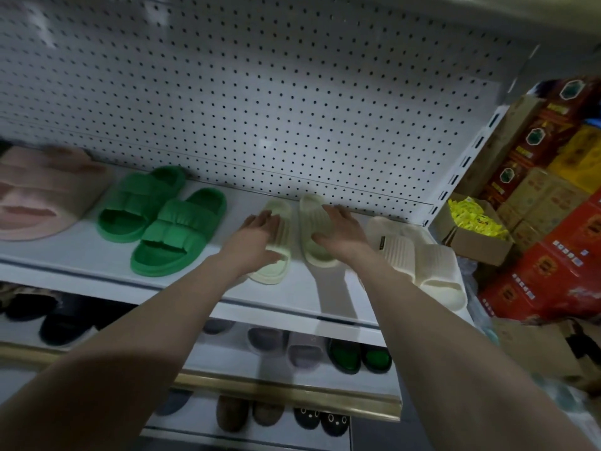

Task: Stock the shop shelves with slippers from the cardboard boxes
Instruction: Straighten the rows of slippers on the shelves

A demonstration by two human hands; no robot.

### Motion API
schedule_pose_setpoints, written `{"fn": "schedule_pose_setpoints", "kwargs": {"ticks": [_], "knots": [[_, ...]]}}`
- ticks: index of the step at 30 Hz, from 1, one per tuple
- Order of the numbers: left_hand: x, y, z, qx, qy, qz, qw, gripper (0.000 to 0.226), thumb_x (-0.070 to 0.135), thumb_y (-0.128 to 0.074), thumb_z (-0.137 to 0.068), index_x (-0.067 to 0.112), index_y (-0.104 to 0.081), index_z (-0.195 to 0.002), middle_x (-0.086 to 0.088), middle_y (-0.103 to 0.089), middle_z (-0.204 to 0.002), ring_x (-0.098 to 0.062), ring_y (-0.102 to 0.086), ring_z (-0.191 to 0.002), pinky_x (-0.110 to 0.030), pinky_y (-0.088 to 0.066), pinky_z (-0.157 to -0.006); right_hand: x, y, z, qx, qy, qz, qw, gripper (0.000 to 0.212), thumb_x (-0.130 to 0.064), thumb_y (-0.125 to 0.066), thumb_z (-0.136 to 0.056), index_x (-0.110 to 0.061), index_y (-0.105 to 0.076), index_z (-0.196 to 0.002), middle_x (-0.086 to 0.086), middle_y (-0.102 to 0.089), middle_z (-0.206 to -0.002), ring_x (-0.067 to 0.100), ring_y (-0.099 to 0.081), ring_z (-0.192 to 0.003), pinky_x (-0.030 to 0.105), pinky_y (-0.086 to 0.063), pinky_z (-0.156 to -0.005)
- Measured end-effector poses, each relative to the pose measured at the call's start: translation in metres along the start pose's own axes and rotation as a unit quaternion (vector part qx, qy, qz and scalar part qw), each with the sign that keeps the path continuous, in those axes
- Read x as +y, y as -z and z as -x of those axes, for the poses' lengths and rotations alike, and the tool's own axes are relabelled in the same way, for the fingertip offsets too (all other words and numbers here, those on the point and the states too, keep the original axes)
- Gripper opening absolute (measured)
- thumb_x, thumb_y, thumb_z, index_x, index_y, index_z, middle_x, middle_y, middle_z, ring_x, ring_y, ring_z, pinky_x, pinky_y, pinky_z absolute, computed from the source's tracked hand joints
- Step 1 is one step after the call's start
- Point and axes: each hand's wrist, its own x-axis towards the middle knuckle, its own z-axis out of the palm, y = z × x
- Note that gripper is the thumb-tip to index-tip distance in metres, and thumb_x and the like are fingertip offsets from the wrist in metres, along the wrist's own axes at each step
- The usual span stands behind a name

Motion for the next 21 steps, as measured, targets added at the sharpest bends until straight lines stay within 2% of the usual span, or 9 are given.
{"fn": "schedule_pose_setpoints", "kwargs": {"ticks": [7,13,17,21], "knots": [[-0.009,-0.003,-0.002,0.04,-0.02,0.022,0.999,0.098,0.04,-0.079,-0.071,0.014,-0.03,-0.151,-0.011,-0.03,-0.155,-0.031,-0.033,-0.139,-0.034,-0.03,-0.112,-0.003,-0.016,-0.015,-0.038,-0.013,0.003,0.999,0.075,-0.058,-0.059,-0.081,-0.032,-0.028,-0.144,-0.004,-0.021,-0.16,0.033,-0.027,-0.144,0.05,-0.034,-0.111],[-0.013,-0.005,-0.002,0.027,-0.026,0.02,0.999,0.102,0.032,-0.079,-0.072,0.016,-0.021,-0.154,-0.004,-0.02,-0.16,-0.027,-0.028,-0.142,-0.031,-0.03,-0.112,-0.004,-0.022,-0.021,-0.04,-0.031,-0.023,0.998,0.088,-0.059,-0.06,-0.084,-0.032,-0.015,-0.154,-0.007,-0.007,-0.165,0.037,-0.017,-0.148,0.049,-0.025,-0.117],[-0.012,-0.005,0.0,0.017,-0.023,0.032,0.999,0.101,0.03,-0.077,-0.075,0.018,-0.016,-0.155,-0.001,-0.014,-0.162,-0.027,-0.025,-0.143,-0.033,-0.032,-0.111,-0.006,-0.023,-0.022,-0.024,-0.035,-0.034,0.999,0.086,-0.052,-0.065,-0.082,-0.03,-0.022,-0.152,-0.002,-0.019,-0.159,0.036,-0.034,-0.138,0.045,-0.036,-0.109],[-0.015,-0.008,-0.001,0.012,-0.025,0.037,0.999,0.1,0.03,-0.076,-0.076,0.018,-0.016,-0.155,-0.002,-0.012,-0.162,-0.032,-0.026,-0.143,-0.039,-0.033,-0.112,-0.008,-0.023,-0.015,-0.015,-0.05,-0.025,0.998,0.081,-0.05,-0.066,-0.079,-0.032,-0.028,-0.148,-0.003,-0.024,-0.154,0.036,-0.042,-0.13,0.044,-0.041,-0.104]]}}
